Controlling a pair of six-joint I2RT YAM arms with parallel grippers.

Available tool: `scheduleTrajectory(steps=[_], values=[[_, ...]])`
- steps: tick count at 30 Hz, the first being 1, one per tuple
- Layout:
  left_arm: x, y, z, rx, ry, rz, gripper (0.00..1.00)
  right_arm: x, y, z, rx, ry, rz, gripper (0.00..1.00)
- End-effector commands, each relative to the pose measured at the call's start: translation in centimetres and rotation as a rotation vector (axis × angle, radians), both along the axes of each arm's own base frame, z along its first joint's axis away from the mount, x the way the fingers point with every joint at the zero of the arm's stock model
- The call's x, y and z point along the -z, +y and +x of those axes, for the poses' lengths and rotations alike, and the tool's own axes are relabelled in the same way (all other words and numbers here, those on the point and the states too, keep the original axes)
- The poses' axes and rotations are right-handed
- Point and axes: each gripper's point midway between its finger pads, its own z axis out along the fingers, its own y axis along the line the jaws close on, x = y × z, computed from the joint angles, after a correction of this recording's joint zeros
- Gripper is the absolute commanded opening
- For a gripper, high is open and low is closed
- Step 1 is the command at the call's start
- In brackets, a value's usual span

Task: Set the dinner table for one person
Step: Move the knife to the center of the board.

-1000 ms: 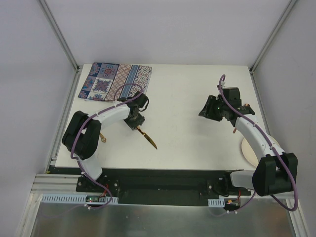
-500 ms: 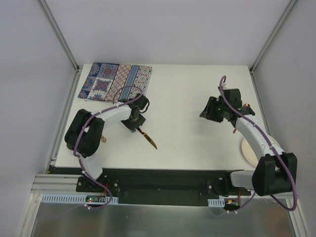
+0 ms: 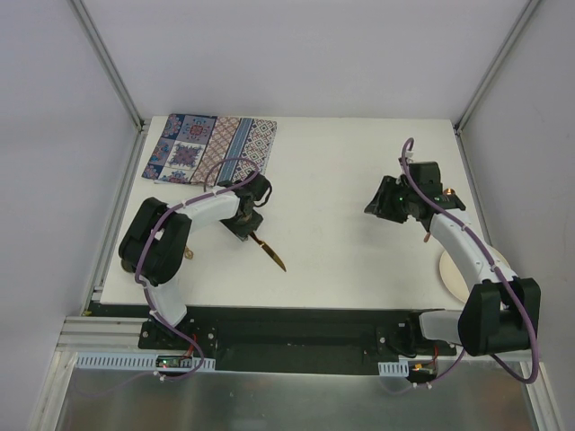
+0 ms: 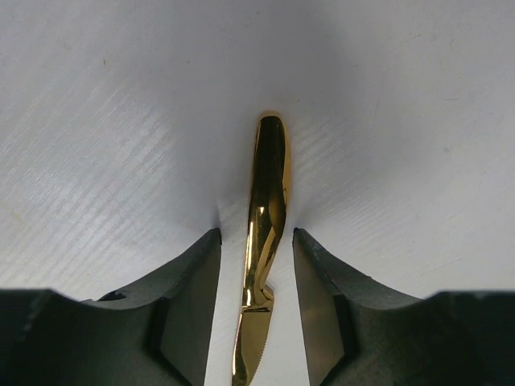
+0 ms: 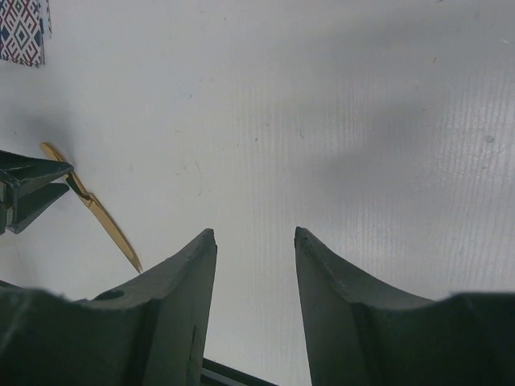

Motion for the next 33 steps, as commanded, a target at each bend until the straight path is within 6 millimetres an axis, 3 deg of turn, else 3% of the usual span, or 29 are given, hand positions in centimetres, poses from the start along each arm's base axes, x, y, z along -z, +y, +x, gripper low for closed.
scheduleTrajectory(steps=[1, 9, 13, 16, 26, 33], values=[[2.6, 0.7, -1.9, -0.025, 0.080, 0.033, 0.39, -0.8, -0.2, 0.3, -0.005, -0.036, 0.018, 0.46], [3.2, 0.7, -2.5, 0.001, 0.112, 0.033, 0.27, -2.6, -0.6, 0.4, 0.011, -0.078, 0.039, 0.46], [3.3, 0.6, -2.4, 0.027, 0.124, 0.030, 0.08, -3.4, -1.1, 0.3, 0.027, -0.105, 0.039, 0.46], [3.6, 0.5, -2.3, 0.049, 0.142, 0.026, 0.00, -3.5, -1.5, 0.2, 0.041, -0.108, 0.041, 0.46], [2.9, -0.3, -0.6, 0.156, 0.121, 0.032, 0.00, -4.2, -1.6, 0.3, 0.057, -0.119, 0.059, 0.46], [2.7, -2.7, 2.1, 0.428, 0.130, 0.029, 0.00, -4.9, -1.5, 0.5, 0.076, -0.131, 0.072, 0.46]])
